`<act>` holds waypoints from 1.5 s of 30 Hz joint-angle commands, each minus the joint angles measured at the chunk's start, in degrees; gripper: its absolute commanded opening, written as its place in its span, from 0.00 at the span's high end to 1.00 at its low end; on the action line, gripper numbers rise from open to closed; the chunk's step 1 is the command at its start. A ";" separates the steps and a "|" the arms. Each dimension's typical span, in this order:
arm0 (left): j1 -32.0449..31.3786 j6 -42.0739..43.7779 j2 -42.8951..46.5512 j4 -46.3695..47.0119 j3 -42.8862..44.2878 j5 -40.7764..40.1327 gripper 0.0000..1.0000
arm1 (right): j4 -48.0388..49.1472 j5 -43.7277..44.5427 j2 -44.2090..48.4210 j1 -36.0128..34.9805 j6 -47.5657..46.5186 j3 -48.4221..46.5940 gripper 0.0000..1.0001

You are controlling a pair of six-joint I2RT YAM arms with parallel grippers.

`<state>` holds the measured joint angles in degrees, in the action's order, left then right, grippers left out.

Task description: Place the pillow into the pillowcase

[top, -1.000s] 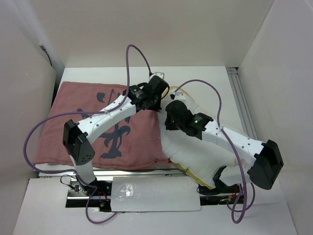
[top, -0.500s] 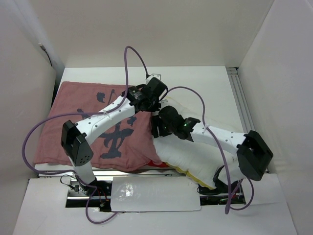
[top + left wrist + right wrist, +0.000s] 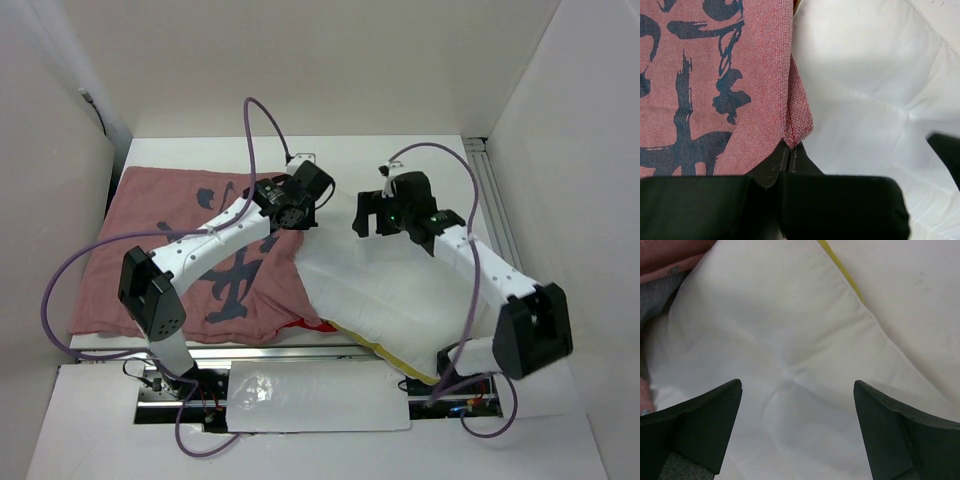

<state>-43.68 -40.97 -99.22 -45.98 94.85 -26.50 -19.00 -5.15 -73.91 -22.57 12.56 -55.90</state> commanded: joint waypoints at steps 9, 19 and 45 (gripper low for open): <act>1.41 -0.07 0.78 -0.17 3.24 -0.66 1.00 | 14.96 -22.71 -26.36 2.88 -15.63 -18.00 0.01; 3.51 -1.21 -3.43 -3.49 8.33 -2.66 1.00 | 17.40 -37.83 -29.21 2.18 -18.45 -13.74 1.00; 0.79 9.76 -1.95 10.36 13.45 -0.06 1.00 | 31.73 -42.16 -20.13 -15.75 -11.36 2.99 1.00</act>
<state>-40.34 -35.90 -107.87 -53.32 108.14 -31.35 13.54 -40.69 -91.39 -34.02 -6.00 -53.45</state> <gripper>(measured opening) 0.042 0.023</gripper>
